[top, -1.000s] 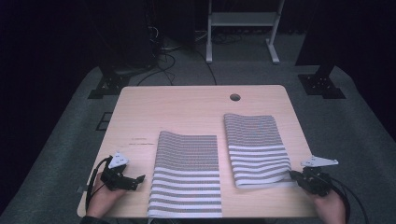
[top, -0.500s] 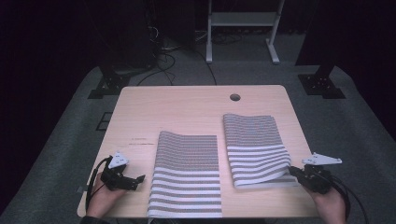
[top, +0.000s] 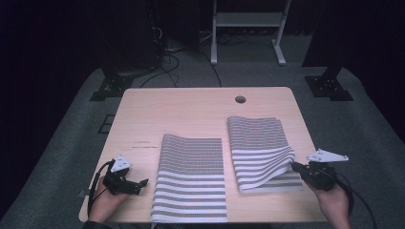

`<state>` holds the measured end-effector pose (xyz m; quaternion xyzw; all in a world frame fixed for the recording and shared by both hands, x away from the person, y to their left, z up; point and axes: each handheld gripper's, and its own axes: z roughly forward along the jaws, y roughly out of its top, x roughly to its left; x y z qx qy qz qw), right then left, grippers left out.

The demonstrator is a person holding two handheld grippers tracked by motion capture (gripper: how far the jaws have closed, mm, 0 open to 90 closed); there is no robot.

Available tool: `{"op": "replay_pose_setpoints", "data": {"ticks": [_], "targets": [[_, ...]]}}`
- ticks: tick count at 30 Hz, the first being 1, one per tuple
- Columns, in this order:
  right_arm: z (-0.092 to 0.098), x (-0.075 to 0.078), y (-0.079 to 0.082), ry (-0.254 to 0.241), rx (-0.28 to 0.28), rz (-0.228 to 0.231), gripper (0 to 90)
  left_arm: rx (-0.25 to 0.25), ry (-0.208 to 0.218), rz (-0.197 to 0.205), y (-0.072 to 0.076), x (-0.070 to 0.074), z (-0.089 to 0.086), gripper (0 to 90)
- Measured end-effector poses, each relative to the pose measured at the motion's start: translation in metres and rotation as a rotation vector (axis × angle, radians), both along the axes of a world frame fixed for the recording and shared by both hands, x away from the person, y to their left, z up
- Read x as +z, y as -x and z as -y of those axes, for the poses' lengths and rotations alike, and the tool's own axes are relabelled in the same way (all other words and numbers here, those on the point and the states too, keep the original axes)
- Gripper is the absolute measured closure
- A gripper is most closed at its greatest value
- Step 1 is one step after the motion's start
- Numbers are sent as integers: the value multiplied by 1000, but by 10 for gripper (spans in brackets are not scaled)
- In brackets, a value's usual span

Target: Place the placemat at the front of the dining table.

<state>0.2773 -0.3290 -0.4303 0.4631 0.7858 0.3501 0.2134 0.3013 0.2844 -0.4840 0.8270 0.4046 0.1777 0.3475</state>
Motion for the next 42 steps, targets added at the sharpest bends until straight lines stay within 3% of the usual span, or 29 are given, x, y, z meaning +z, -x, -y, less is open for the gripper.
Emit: {"op": "replay_pose_setpoints", "data": {"ticks": [16, 29, 42], "targets": [[-23, -4, -24, -14, 71, -16, 877, 2, 0, -1, 0, 0, 0, 0], [-37, -4, -37, -18, 98, -23, 880, 0, -2, -2, -1, 0, 1, 0], [-69, -2, -53, -13, 161, -12, 879, -5, -4, -1, -1, 0, 1, 0]]}}
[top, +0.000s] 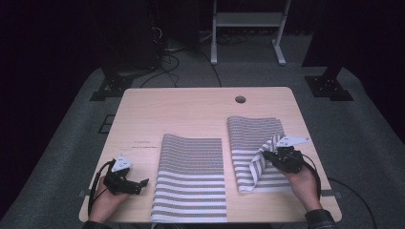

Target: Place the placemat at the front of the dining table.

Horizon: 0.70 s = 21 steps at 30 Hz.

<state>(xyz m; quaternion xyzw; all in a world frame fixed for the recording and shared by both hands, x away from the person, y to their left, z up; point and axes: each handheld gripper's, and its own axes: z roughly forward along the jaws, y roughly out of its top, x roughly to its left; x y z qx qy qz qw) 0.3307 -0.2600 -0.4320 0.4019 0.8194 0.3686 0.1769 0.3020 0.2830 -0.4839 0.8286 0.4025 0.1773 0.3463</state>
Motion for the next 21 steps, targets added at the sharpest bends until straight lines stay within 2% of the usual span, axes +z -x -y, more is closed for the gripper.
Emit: {"op": "replay_pose_setpoints", "data": {"ticks": [13, 21], "targets": [[-20, 5, -5, -3, 39, 22, 879, -3, 1, 1, 0, 0, 1, 0], [-29, 13, -11, -23, 57, 44, 878, -4, 0, -2, 0, 0, 1, 0]]}}
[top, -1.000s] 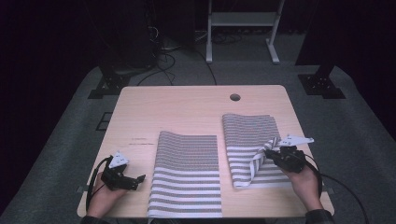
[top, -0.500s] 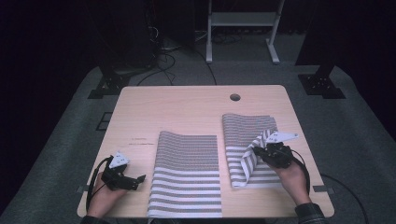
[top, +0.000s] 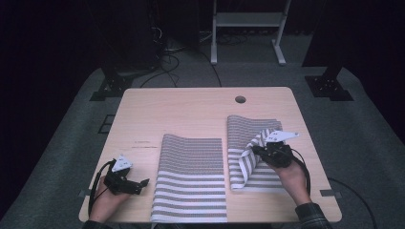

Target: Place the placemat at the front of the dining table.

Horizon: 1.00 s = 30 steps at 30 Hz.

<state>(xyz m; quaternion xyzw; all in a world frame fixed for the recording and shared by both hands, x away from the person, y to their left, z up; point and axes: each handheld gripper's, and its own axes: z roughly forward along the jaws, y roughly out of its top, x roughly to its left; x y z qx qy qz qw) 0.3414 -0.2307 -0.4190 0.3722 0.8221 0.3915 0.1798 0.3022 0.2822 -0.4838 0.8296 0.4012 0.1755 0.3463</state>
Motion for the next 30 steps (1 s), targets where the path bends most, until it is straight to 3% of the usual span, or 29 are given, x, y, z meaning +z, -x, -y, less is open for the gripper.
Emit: {"op": "replay_pose_setpoints", "data": {"ticks": [11, 30], "targets": [[-15, 6, -3, -32, 35, 3, 878, 0, 0, 0, 0, 0, 0, 0], [-51, 12, -7, -36, 115, 14, 878, 1, 0, -1, 0, 0, 1, 0]]}}
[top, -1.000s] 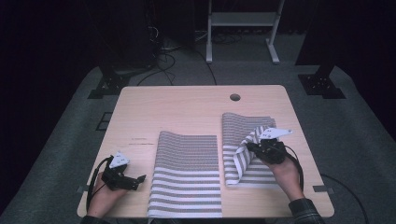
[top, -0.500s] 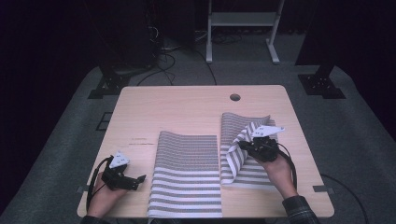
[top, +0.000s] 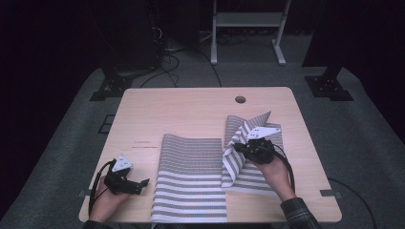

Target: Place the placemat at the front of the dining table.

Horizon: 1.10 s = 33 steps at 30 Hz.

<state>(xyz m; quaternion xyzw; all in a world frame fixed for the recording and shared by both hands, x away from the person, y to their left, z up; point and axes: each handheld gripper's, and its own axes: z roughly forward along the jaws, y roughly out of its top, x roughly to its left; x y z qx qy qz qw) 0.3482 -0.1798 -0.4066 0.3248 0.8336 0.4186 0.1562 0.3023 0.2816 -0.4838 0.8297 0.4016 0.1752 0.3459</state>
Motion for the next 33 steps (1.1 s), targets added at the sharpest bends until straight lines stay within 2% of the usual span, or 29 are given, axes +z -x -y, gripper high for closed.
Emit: {"op": "replay_pose_setpoints", "data": {"ticks": [28, 33], "targets": [[-45, 1, 1, 6, 102, -5, 878, -2, 1, 3, 0, 0, 0, 0], [-59, 0, 3, 11, 133, -4, 878, -1, 2, 3, 0, 0, 0, 0]]}}
